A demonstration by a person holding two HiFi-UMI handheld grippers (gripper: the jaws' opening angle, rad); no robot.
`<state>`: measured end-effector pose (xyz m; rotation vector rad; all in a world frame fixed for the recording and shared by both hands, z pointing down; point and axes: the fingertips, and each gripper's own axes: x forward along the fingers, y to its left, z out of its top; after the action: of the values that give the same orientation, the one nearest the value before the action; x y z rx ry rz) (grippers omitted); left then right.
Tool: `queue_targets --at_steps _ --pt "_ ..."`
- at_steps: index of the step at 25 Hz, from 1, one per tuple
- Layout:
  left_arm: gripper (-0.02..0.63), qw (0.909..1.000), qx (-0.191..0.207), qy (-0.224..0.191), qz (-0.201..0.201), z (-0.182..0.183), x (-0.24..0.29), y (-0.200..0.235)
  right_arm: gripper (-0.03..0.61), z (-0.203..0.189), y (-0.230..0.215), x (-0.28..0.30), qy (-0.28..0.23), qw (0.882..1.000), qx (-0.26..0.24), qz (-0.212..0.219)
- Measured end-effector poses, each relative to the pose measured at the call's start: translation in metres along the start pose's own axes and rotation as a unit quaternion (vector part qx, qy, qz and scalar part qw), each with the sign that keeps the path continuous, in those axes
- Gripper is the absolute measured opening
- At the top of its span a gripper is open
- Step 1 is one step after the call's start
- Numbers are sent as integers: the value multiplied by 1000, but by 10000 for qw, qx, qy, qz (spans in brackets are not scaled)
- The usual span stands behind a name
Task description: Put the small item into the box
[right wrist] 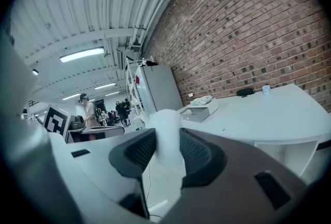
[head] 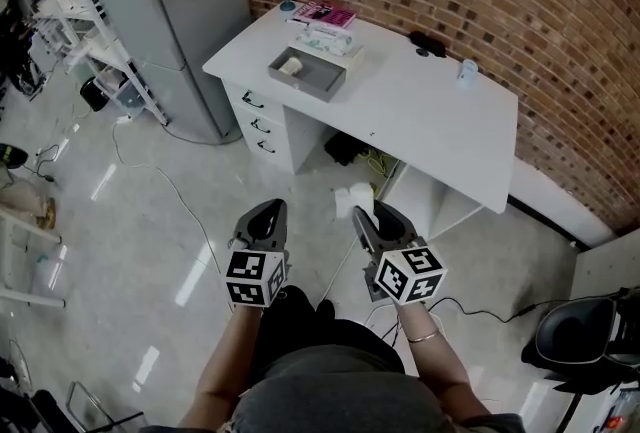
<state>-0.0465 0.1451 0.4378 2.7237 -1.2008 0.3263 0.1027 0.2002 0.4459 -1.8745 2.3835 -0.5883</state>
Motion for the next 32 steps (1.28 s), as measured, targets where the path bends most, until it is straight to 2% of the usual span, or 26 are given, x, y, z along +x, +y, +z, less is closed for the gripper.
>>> queue_targets --at_steps 9,16,32 --pt "26 9999 -38 116 37 0 14 12 152 -3 -9 9 101 9998 10 -158" --pt "26 9997 -44 215 -118 -5 56 30 152 5 -35 37 104 9990 64 -436" --pt "26 9990 11 196 -412 42 190 126 150 61 -78 184 -27 9975 194 -674"
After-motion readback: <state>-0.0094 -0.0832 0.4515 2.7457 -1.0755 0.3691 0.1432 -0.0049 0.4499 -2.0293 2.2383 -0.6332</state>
